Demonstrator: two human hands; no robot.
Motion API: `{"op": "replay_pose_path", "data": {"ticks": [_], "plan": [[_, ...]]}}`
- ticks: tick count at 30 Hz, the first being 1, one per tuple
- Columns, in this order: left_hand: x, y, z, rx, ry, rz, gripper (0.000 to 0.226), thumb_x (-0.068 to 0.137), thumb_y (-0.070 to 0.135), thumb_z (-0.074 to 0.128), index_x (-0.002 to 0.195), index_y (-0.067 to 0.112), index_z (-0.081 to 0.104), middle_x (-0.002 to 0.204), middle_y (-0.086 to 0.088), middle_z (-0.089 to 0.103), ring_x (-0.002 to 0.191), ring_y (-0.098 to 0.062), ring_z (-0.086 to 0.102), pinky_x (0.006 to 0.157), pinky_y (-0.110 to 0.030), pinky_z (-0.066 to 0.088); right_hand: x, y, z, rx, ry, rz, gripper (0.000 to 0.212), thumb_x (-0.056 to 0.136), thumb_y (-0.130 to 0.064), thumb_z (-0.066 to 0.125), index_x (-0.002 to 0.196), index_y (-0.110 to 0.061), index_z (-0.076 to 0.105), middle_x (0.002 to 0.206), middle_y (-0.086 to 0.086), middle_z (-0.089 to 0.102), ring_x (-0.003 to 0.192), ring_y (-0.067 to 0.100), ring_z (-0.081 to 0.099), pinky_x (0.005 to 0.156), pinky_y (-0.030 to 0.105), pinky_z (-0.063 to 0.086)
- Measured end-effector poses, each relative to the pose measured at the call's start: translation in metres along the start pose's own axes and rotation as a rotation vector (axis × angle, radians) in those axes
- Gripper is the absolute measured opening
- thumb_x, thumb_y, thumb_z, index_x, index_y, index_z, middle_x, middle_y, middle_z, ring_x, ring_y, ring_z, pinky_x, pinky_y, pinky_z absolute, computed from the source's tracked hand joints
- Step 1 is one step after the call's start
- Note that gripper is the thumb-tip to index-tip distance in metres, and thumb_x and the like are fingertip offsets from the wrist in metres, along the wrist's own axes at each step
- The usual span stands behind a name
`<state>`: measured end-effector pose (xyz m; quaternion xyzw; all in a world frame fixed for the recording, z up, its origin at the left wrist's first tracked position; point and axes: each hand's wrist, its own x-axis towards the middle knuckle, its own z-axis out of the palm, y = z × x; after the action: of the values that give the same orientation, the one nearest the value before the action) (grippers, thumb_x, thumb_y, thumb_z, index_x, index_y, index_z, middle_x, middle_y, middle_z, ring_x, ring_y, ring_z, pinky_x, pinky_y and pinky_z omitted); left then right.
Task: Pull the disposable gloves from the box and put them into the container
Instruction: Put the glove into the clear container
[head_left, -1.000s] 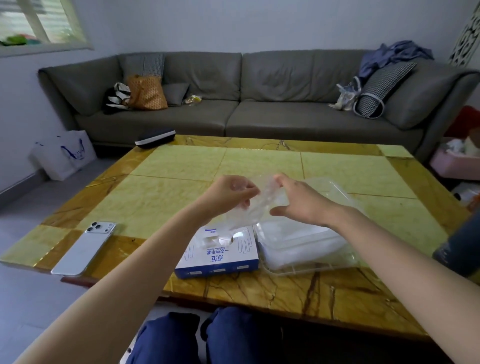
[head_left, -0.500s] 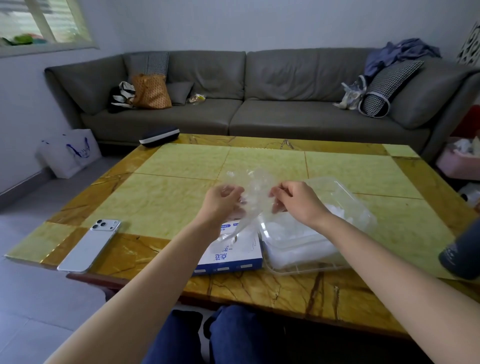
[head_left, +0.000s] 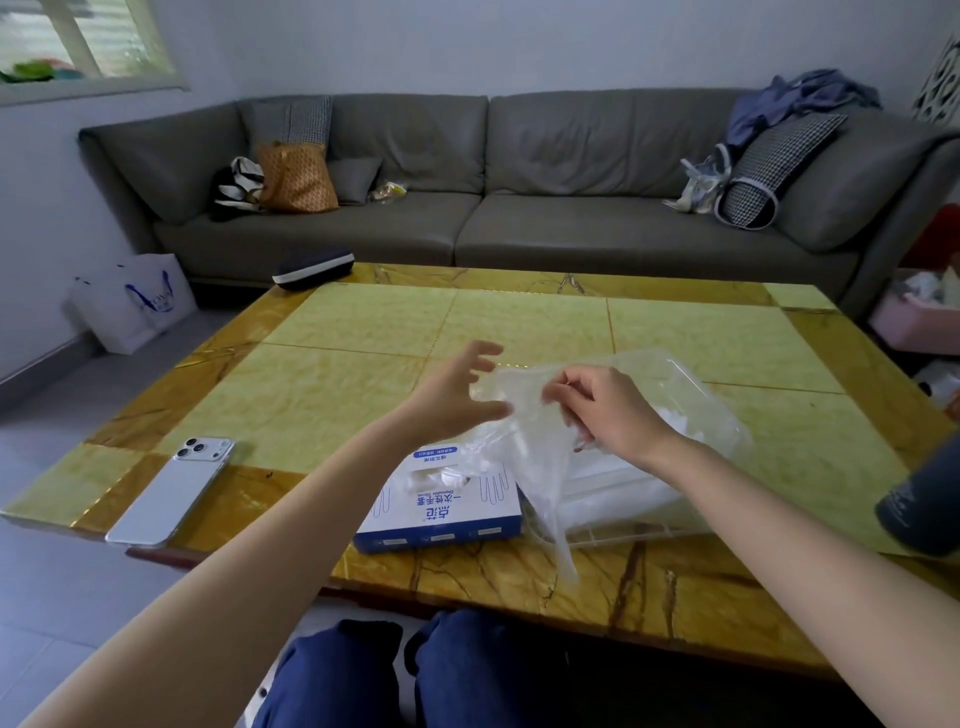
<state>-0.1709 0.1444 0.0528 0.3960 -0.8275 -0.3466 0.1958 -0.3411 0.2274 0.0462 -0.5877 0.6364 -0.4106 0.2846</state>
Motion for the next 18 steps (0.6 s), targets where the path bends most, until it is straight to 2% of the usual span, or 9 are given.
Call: {"op": "replay_pose_path", "data": {"ticks": [3,5,7,9,10,12,15,17,18], "plan": [[0.006,0.010,0.005,0.066,-0.085,0.078,0.045,0.080,0.012,0.072,0.122,0.015,0.054,0.111,-0.002,0.060,0.105,-0.016,0.057,0.090,-0.025,0.045,-0.005,0.000,-0.003,0.047,-0.076,-0.018,0.019,0.094,-0.017,0.055,0.088,-0.002,0.065,0.056,0.000,0.053,0.037,0.005,0.042,0.040,0.016,0.040],[0.010,0.015,0.006,0.089,-0.117,0.102,0.032,0.081,0.008,0.070,0.112,0.009,0.061,0.106,-0.007,0.065,0.097,-0.019,0.061,0.087,-0.026,0.050,-0.007,0.001,-0.008,0.051,-0.125,-0.006,0.019,0.090,-0.024,0.060,0.089,-0.006,0.064,0.058,-0.001,0.055,0.041,0.008,0.044,0.040,0.018,0.041],[0.012,0.018,0.004,0.129,-0.142,0.127,0.021,0.085,0.008,0.066,0.105,0.002,0.064,0.102,-0.011,0.067,0.090,-0.019,0.061,0.083,-0.024,0.050,-0.008,0.003,-0.016,-0.017,-0.194,0.039,0.019,0.086,-0.030,0.064,0.094,-0.013,0.063,0.068,-0.001,0.059,0.049,0.008,0.048,0.042,0.017,0.041],[0.015,0.022,0.003,0.153,-0.122,0.142,0.018,0.089,0.010,0.061,0.102,-0.002,0.065,0.100,-0.012,0.067,0.091,-0.022,0.060,0.084,-0.029,0.049,-0.010,0.006,-0.025,-0.156,-0.286,0.105,0.028,0.081,-0.034,0.069,0.102,-0.018,0.062,0.085,-0.004,0.064,0.064,0.005,0.056,0.047,0.014,0.043],[0.016,0.024,0.003,0.147,-0.110,0.136,0.019,0.091,0.012,0.059,0.102,-0.002,0.063,0.101,-0.012,0.066,0.093,-0.023,0.060,0.086,-0.030,0.048,-0.010,0.008,-0.028,-0.216,-0.326,0.128,0.029,0.079,-0.034,0.072,0.102,-0.019,0.064,0.092,-0.005,0.065,0.072,0.004,0.059,0.049,0.014,0.044],[0.018,0.030,0.002,0.128,-0.094,0.131,0.016,0.093,0.014,0.056,0.100,0.000,0.061,0.102,-0.009,0.063,0.095,-0.021,0.059,0.087,-0.029,0.048,-0.010,0.013,-0.033,-0.257,-0.344,0.149,0.020,0.078,-0.028,0.075,0.093,-0.018,0.068,0.091,-0.004,0.068,0.075,0.005,0.060,0.052,0.013,0.046],[0.026,0.039,0.000,0.107,-0.022,0.178,0.003,0.092,0.013,0.056,0.091,0.010,0.057,0.093,-0.004,0.061,0.091,-0.021,0.059,0.085,-0.030,0.049,-0.002,0.017,-0.041,-0.289,-0.214,0.140,0.010,0.080,-0.022,0.074,0.086,-0.016,0.069,0.084,-0.009,0.068,0.079,0.007,0.063,0.064,0.018,0.050],[0.031,0.047,-0.003,0.085,0.102,0.232,0.004,0.091,0.013,0.058,0.089,0.011,0.056,0.085,0.003,0.059,0.082,-0.014,0.057,0.078,-0.022,0.048,0.005,0.015,-0.049,-0.323,0.008,0.071,0.010,0.080,-0.020,0.073,0.080,-0.013,0.066,0.083,-0.010,0.067,0.083,0.012,0.064,0.078,0.028,0.052],[0.033,0.052,-0.005,0.057,0.186,0.272,0.005,0.091,0.014,0.059,0.088,0.011,0.057,0.081,0.006,0.057,0.078,-0.009,0.055,0.074,-0.015,0.044,0.008,0.013,-0.054,-0.340,0.147,0.012,0.013,0.081,-0.019,0.073,0.076,-0.013,0.063,0.081,-0.008,0.066,0.082,0.015,0.063,0.079,0.032,0.052]]}}
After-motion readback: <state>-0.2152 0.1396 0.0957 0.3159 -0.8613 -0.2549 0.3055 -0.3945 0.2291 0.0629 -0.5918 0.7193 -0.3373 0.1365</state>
